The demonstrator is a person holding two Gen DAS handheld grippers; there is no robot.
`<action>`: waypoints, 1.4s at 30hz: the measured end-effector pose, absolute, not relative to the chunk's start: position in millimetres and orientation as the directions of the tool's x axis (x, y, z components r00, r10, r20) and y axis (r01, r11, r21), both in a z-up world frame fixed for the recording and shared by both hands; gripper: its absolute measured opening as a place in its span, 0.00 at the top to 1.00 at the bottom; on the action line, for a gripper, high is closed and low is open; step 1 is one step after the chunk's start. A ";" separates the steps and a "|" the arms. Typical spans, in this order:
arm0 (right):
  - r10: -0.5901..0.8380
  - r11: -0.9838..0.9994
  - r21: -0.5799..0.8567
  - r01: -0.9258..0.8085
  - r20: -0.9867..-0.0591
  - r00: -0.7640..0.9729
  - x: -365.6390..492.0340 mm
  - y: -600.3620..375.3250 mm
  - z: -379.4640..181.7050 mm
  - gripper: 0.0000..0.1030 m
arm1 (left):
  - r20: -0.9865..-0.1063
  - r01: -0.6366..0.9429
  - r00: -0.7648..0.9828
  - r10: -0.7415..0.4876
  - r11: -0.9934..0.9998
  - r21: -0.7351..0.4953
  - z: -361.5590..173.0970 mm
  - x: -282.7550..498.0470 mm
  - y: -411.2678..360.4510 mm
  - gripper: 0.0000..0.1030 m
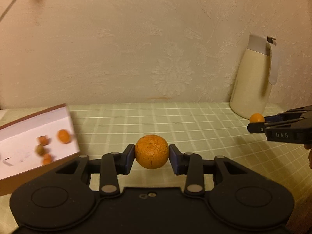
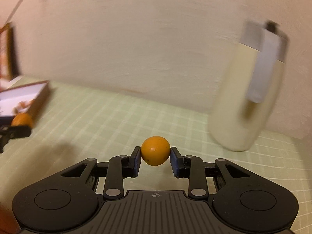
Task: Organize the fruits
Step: 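Carry both held fruits over the white box and open both tools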
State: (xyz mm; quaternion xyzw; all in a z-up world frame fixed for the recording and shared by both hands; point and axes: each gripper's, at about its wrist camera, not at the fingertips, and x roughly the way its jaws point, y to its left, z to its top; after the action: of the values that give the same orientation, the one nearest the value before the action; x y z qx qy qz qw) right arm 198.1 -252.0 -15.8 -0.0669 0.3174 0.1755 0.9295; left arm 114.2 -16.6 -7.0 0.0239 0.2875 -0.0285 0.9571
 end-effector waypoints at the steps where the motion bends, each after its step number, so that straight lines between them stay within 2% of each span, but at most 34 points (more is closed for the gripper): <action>1: 0.308 0.919 -0.006 -0.393 -0.611 0.730 191.9 -242.7 -12.4 0.69 | -0.548 0.054 0.836 -0.023 0.998 0.040 -4.6 107.8 -10.3 0.72; 8: 0.417 0.866 0.024 -0.499 -0.586 0.695 177.0 -185.7 6.6 0.69 | -0.540 -0.127 0.828 0.149 0.989 0.078 6.3 72.3 67.5 0.72; 14: 0.507 0.799 0.047 -0.599 -0.588 0.630 162.3 -122.8 14.4 0.69 | -0.540 -0.276 0.800 0.261 0.960 0.056 10.7 49.5 130.3 0.72; 23: 0.606 0.718 0.084 -0.691 -0.564 0.561 154.3 -28.7 18.1 0.69 | -0.506 -0.362 0.794 0.337 0.931 0.051 20.6 29.1 180.2 0.72; 27: 0.616 0.707 0.076 -0.703 -0.552 0.561 162.0 2.2 18.1 0.69 | -0.481 -0.393 0.794 0.372 0.918 0.061 23.5 29.1 205.8 0.72; 42: 0.615 0.728 0.109 -0.677 -0.539 0.576 212.7 62.9 13.6 0.69 | -0.478 -0.451 0.781 0.403 0.892 0.015 22.2 59.5 261.6 0.72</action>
State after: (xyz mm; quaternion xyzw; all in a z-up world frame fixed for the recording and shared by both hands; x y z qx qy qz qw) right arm 212.7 62.9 13.6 -0.0543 0.2816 0.3646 0.8859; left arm 59.5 261.6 22.2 -0.0501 0.2416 0.2266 0.9422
